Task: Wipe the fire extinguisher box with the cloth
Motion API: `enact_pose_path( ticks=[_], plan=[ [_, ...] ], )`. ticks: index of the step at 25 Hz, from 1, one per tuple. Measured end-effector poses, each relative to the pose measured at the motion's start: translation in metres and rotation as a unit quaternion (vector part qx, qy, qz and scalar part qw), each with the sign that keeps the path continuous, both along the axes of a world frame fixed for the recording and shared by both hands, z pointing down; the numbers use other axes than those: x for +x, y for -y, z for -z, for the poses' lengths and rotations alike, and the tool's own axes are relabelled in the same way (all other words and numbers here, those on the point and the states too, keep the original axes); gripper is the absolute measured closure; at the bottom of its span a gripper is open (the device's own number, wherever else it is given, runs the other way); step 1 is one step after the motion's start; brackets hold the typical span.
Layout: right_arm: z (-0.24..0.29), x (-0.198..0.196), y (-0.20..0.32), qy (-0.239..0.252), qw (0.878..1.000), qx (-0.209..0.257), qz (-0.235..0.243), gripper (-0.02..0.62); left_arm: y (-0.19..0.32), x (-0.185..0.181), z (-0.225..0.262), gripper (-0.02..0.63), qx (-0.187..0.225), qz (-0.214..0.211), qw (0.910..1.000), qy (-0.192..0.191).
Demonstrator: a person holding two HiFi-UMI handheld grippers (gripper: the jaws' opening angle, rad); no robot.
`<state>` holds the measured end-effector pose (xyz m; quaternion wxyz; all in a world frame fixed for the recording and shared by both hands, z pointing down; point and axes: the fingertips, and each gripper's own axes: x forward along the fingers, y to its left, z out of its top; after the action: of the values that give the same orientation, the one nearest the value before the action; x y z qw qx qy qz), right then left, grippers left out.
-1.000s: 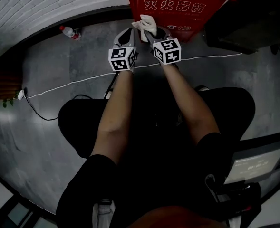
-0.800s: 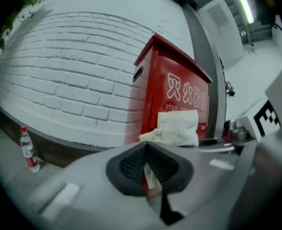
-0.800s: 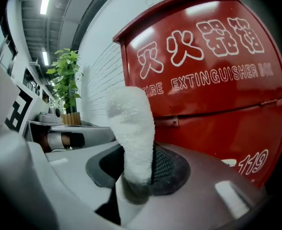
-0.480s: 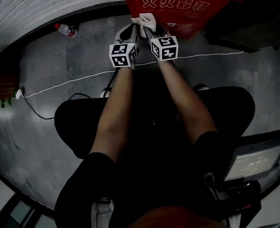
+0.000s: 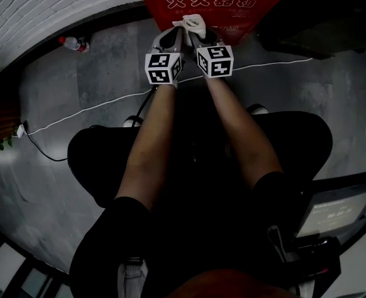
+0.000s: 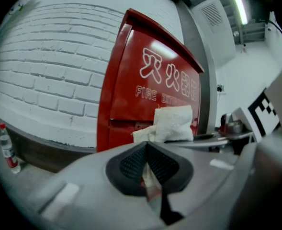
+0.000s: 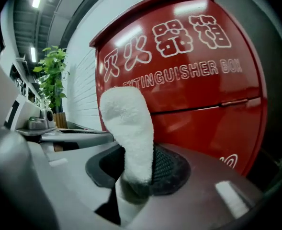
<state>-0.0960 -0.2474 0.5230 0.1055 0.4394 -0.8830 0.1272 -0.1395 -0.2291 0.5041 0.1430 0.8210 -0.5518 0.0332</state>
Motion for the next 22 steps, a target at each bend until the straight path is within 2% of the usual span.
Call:
enact_pose_path(
  ticks=[10,18,22],
  plan=[
    [0.01,0.102,0.007,0.006,0.997,0.0,-0.077,0.471,0.003,0.071,0.006,0.606,0.017,-0.047,0.9987,-0.003],
    [0.016,0.161,0.022,-0.001,0.992,0.005,-0.129,0.472,-0.001,0.108,0.002,0.606,0.013,-0.072,0.9972,-0.019],
    [0.022,0.205,0.025,0.018,0.984,0.0,-0.176,0.474,-0.023,0.118,-0.001,0.606,0.011,-0.092,0.9957,-0.004]
  ],
)
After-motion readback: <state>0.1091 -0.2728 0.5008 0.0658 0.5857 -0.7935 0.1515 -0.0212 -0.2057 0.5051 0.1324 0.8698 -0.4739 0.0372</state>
